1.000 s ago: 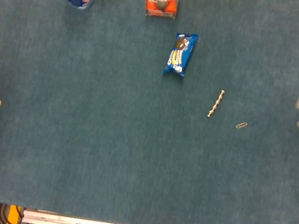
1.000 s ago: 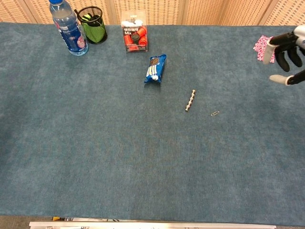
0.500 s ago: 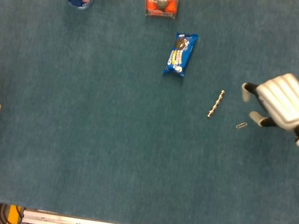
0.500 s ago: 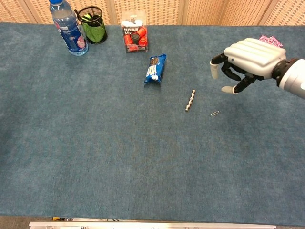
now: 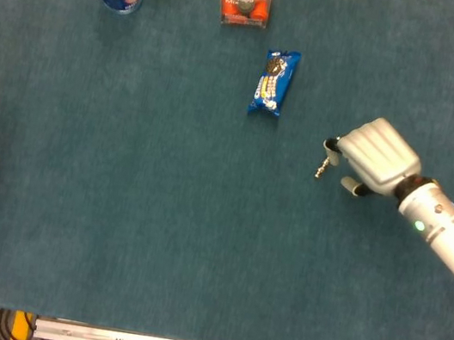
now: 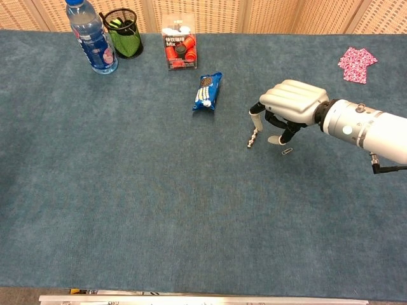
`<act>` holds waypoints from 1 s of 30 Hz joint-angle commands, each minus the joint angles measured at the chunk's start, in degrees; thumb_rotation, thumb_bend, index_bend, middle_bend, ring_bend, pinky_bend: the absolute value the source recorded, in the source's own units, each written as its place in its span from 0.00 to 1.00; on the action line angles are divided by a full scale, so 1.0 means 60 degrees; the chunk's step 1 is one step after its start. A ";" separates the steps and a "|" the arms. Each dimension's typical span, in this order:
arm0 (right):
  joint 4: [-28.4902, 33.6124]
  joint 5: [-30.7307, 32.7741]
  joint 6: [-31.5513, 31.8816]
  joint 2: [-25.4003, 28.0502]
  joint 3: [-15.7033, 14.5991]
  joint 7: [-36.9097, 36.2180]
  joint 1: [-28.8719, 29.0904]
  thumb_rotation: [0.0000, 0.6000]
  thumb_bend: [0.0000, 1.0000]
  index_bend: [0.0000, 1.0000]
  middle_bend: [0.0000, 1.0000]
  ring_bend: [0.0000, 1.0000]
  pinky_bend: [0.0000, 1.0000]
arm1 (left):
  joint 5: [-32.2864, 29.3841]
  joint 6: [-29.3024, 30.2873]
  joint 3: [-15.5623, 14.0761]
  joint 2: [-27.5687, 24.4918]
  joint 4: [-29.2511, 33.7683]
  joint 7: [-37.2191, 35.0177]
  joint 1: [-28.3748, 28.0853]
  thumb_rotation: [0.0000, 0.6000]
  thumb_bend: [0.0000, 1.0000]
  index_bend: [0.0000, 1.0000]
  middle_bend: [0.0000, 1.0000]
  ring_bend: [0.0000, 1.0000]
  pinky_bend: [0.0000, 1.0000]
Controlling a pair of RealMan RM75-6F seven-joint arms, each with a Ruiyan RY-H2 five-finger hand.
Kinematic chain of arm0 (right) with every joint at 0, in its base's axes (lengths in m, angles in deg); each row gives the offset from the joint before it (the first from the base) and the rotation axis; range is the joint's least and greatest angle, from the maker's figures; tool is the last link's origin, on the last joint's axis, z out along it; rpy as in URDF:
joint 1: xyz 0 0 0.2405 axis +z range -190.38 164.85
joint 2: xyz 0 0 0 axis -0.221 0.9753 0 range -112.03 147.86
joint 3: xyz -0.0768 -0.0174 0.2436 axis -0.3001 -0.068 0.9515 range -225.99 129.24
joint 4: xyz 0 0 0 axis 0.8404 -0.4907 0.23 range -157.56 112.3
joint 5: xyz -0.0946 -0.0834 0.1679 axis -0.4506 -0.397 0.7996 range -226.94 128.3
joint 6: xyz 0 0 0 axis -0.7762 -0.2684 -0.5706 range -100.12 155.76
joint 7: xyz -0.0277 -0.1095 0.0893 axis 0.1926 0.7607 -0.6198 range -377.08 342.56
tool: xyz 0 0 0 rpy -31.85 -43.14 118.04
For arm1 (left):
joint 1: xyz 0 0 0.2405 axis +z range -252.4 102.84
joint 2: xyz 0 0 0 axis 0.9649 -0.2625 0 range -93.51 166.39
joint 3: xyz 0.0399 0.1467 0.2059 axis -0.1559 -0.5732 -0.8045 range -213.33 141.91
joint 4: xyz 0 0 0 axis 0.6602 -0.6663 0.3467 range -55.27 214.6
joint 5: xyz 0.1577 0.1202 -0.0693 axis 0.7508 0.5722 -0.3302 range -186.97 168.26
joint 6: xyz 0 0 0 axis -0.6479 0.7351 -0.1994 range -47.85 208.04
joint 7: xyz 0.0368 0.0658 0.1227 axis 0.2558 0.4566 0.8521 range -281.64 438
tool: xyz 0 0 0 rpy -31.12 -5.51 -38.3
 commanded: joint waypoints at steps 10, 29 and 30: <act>-0.0740 0.0391 -0.0156 -0.0791 -0.0172 0.0241 0.0433 1.00 0.24 0.52 0.87 0.87 1.00 | -0.0080 -0.0029 0.0022 0.0029 -0.0232 -0.0258 0.0033 1.00 0.20 0.03 0.10 0.05 0.01; -0.1529 0.0753 -0.0321 -0.1435 -0.0311 0.0095 0.0819 1.00 0.26 0.53 0.87 0.87 1.00 | -0.0133 -0.0064 0.0038 0.0066 -0.0421 -0.0476 0.0064 1.00 0.20 0.03 0.10 0.05 0.01; -0.1537 0.0757 -0.0323 -0.1447 -0.0323 0.0100 0.0832 1.00 0.26 0.53 0.87 0.87 1.00 | -0.0133 -0.0064 0.0039 0.0066 -0.0428 -0.0483 0.0065 1.00 0.20 0.03 0.10 0.05 0.01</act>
